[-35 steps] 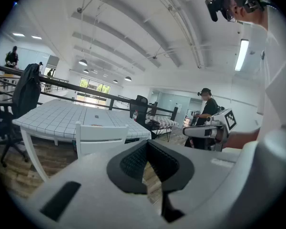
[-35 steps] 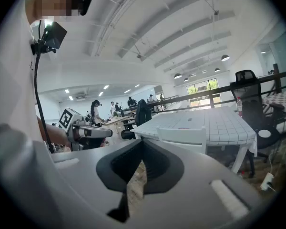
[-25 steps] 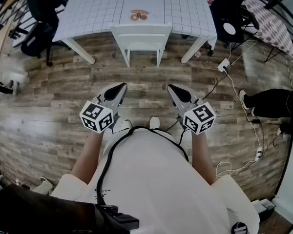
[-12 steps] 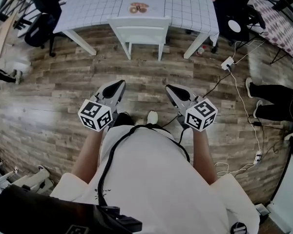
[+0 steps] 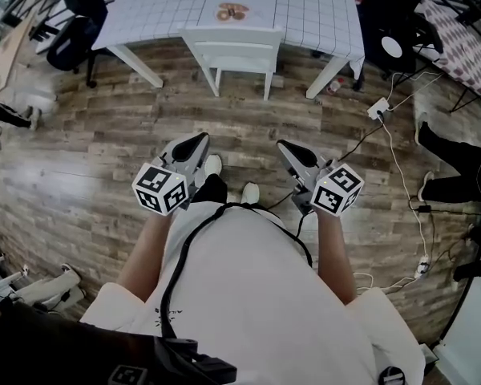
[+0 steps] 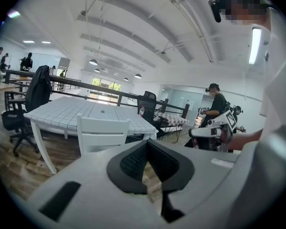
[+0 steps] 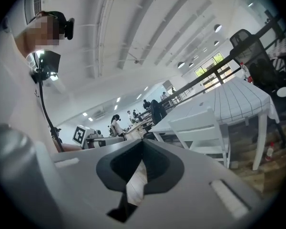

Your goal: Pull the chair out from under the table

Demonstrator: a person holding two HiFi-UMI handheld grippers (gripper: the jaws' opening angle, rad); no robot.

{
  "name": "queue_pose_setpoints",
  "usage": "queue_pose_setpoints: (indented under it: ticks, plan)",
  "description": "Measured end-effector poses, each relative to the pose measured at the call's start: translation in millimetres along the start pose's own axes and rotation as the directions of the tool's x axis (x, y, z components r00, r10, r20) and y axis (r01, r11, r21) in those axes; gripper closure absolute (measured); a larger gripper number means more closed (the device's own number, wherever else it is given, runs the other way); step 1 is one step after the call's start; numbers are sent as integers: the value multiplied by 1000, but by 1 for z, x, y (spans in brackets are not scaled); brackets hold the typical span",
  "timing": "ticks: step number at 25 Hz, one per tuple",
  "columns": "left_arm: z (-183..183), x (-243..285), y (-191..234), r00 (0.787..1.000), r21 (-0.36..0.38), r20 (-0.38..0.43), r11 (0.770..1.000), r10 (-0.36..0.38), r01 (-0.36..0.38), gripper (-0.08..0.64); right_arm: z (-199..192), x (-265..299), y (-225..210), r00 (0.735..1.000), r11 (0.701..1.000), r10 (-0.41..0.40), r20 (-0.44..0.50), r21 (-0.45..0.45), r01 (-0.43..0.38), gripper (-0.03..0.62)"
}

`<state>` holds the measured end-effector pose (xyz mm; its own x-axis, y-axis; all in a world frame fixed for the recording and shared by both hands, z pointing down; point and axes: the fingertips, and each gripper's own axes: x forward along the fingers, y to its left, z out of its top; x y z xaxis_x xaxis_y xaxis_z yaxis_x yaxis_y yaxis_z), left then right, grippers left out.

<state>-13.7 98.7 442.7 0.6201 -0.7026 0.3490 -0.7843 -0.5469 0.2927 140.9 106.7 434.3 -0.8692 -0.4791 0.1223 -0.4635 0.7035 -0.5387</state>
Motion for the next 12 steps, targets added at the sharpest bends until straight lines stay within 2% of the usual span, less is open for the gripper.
queue_pose_setpoints:
  ticks: [4,12]
  plan:
    - [6,9,10,1000,19,-8,1000,3,-2,552,6,7,-4,1000,998,-9,-13,-54,9,586]
    - [29,40,47,999,61,-5,997,-38,39,552,18,37,-29,998,995,-60,-24,-82,58,588]
